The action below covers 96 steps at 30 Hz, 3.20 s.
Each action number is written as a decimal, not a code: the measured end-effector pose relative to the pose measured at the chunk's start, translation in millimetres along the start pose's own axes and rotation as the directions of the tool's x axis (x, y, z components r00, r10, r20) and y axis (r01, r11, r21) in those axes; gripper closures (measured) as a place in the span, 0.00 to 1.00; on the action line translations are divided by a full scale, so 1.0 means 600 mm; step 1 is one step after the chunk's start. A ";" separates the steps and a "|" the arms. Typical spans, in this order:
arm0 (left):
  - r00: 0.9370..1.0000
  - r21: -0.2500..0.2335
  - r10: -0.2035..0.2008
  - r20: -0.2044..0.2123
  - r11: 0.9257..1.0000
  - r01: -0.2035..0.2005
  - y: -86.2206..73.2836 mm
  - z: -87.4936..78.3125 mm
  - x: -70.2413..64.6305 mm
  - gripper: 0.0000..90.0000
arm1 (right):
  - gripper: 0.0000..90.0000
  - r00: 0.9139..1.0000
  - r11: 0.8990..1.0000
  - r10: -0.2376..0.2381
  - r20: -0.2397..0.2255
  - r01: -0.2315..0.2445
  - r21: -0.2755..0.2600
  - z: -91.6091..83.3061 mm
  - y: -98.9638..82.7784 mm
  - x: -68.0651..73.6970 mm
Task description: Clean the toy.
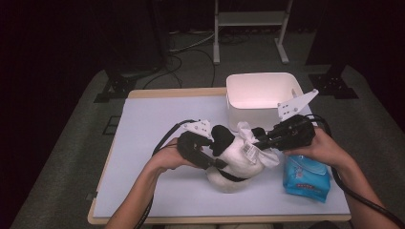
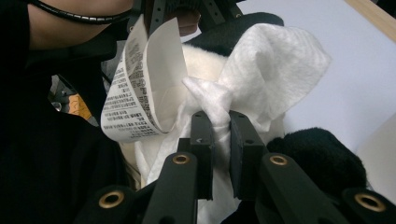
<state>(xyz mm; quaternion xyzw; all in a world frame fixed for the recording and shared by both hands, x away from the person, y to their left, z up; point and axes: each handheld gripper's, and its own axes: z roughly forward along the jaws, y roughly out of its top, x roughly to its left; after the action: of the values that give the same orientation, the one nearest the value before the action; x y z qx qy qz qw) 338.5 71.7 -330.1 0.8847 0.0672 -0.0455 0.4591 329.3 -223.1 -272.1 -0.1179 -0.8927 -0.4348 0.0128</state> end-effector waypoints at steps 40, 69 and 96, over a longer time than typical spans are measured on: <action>1.000 0.012 0.024 0.004 1.000 -0.024 0.003 -0.004 -0.008 0.46 | 0.90 0.995 0.997 0.074 0.067 -0.075 0.007 -0.016 -0.007 -0.035; 1.000 0.034 0.023 -0.004 0.999 -0.022 0.020 -0.005 -0.005 0.46 | 0.90 1.000 1.000 -0.020 -0.010 0.020 -0.003 -0.006 0.030 0.005; 1.000 0.036 0.027 -0.011 0.999 -0.027 0.024 -0.009 -0.005 0.47 | 0.90 1.000 0.999 -0.004 -0.003 0.004 0.036 -0.005 0.024 0.002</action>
<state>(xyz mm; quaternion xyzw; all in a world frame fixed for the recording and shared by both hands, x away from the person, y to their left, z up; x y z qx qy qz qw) 337.8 67.6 -315.0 0.8937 0.0573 -0.0352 0.4435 330.9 -216.6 -259.0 -0.1153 -0.9006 -0.4188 0.0156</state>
